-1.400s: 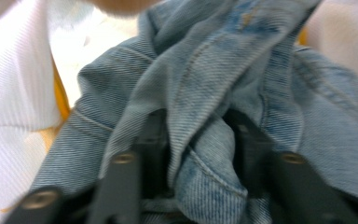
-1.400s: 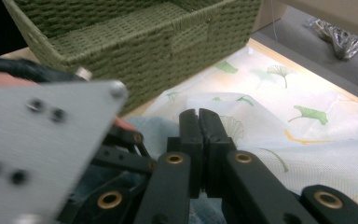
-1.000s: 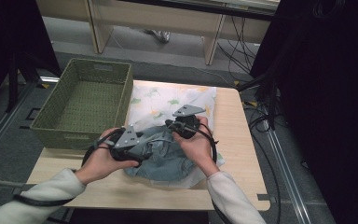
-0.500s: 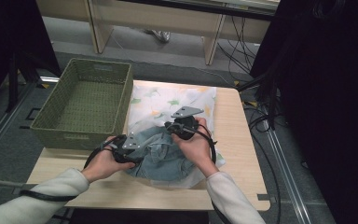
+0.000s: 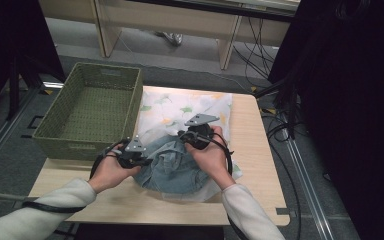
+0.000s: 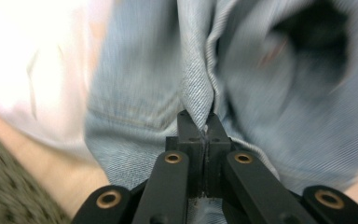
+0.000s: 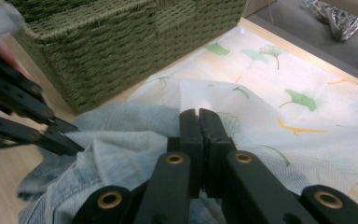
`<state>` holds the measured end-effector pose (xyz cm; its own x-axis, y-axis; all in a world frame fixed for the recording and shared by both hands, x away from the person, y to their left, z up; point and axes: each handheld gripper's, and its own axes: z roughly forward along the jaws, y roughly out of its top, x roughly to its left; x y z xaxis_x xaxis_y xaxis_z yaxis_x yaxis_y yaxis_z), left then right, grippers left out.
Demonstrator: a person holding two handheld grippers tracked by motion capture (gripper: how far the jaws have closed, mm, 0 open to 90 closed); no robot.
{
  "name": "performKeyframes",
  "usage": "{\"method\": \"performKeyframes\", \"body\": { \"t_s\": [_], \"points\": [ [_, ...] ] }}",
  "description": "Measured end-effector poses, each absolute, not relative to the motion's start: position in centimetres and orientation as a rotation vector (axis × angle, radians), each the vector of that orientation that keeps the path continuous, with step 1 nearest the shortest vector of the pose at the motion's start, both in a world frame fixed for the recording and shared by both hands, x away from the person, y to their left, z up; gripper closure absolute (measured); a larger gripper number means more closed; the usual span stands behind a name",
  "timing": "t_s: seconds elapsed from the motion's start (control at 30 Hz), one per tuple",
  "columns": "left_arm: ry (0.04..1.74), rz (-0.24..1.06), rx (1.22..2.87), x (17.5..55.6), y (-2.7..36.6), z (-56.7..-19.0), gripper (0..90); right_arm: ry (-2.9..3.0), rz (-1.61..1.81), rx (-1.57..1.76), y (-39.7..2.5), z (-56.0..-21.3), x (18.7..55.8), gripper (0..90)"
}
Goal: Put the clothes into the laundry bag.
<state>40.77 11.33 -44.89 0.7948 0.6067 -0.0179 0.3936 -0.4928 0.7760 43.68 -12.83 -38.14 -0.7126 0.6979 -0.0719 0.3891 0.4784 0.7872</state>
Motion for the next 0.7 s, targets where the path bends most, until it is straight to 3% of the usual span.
{"method": "performKeyframes", "body": {
  "t_s": [0.2, 0.47, 0.7],
  "points": [
    [0.704, 0.326, 1.985, 39.9, 10.6, -41.6, 88.4, 2.328, 1.126, 0.908, -12.4, -37.7, 43.4, 90.0],
    [0.651, 0.338, 1.904, 39.9, 9.0, -39.2, 88.5, 2.289, 1.216, 0.864, -11.6, -36.2, 42.5, 90.0],
    [0.599, 0.477, 1.848, 39.5, 9.7, -36.0, 88.4, 2.242, 1.305, 0.832, -11.4, -34.8, 41.5, 90.0]
  ]
}}
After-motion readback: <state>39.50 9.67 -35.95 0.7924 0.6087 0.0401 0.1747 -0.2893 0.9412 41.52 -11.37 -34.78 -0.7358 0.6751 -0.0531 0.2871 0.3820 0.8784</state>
